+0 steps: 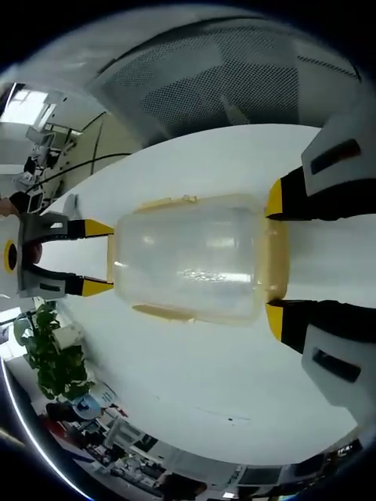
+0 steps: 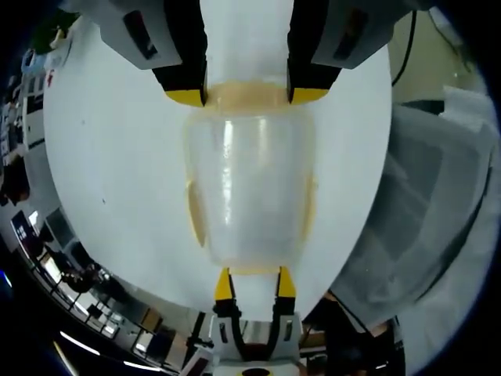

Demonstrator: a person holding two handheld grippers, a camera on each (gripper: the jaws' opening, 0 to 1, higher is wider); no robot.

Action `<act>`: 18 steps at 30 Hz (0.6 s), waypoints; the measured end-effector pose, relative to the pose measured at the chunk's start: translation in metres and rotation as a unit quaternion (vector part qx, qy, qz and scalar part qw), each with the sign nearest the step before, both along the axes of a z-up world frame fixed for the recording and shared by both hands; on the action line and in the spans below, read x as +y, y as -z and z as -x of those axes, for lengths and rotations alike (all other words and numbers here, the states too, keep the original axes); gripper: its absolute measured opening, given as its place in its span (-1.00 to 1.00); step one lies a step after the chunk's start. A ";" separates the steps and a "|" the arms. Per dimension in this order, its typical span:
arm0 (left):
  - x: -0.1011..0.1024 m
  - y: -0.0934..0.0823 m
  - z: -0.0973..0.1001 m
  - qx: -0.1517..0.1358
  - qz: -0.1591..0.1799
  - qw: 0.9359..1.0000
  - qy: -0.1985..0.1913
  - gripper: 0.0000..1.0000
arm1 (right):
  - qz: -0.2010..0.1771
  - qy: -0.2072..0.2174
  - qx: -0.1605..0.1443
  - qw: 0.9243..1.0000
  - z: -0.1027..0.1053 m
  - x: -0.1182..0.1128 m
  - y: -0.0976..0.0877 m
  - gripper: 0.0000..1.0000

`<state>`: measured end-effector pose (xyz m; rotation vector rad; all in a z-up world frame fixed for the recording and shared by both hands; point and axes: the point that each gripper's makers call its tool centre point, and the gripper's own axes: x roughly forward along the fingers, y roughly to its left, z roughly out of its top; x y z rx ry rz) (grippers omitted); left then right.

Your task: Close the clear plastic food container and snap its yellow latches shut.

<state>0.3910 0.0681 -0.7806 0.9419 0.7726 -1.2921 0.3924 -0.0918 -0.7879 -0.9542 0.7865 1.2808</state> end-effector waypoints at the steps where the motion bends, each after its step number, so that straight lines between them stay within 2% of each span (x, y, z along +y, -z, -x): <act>1: -0.001 0.000 0.000 0.001 0.000 1.000 0.000 -0.23 | 0.000 -0.001 0.001 1.000 0.000 0.000 0.000 -0.23; 18: -0.016 0.001 0.001 0.006 -0.001 1.000 0.004 -0.23 | -0.001 0.001 0.008 1.000 0.001 -0.015 0.001 -0.23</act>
